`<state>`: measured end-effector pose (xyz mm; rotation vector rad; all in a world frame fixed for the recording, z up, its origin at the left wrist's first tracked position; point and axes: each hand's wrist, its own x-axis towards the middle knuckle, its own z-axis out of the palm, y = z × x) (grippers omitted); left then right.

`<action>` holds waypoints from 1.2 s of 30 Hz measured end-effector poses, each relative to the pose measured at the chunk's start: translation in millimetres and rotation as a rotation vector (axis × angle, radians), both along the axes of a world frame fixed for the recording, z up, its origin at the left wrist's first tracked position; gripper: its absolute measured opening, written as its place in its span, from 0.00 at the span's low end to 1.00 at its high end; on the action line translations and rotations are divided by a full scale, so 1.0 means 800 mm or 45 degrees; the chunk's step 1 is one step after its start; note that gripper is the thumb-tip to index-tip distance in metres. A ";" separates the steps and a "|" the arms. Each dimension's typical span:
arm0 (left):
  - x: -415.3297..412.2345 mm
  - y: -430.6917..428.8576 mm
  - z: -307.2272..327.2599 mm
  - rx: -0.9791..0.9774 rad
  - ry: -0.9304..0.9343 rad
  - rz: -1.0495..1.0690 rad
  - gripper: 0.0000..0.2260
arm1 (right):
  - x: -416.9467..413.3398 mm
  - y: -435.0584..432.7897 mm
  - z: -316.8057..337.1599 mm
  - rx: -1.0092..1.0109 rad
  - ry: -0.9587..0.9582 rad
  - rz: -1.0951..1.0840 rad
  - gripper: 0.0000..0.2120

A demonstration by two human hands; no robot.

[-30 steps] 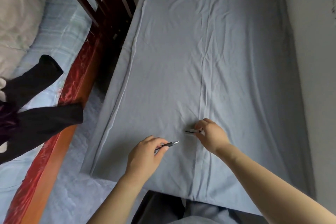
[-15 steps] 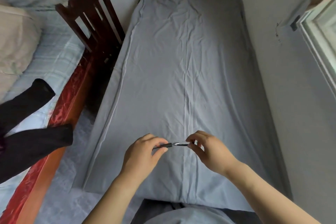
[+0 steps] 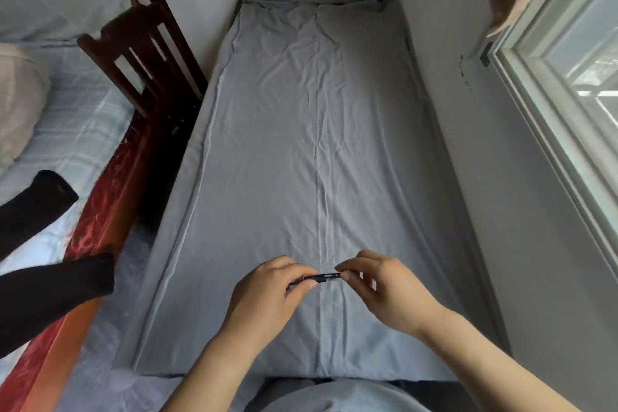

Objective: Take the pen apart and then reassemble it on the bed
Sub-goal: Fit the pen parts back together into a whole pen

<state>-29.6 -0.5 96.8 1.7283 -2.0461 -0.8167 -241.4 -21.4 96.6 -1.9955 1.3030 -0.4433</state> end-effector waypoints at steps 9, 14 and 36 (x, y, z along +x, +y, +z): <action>-0.004 -0.008 0.003 -0.027 -0.015 -0.103 0.10 | -0.008 0.012 0.009 -0.022 0.038 -0.124 0.04; 0.009 -0.008 0.001 -0.011 0.013 -0.096 0.06 | 0.005 0.021 0.007 -0.012 0.053 -0.192 0.05; 0.051 -0.040 -0.058 0.165 0.129 -0.207 0.03 | 0.069 0.028 -0.045 0.002 0.095 -0.369 0.04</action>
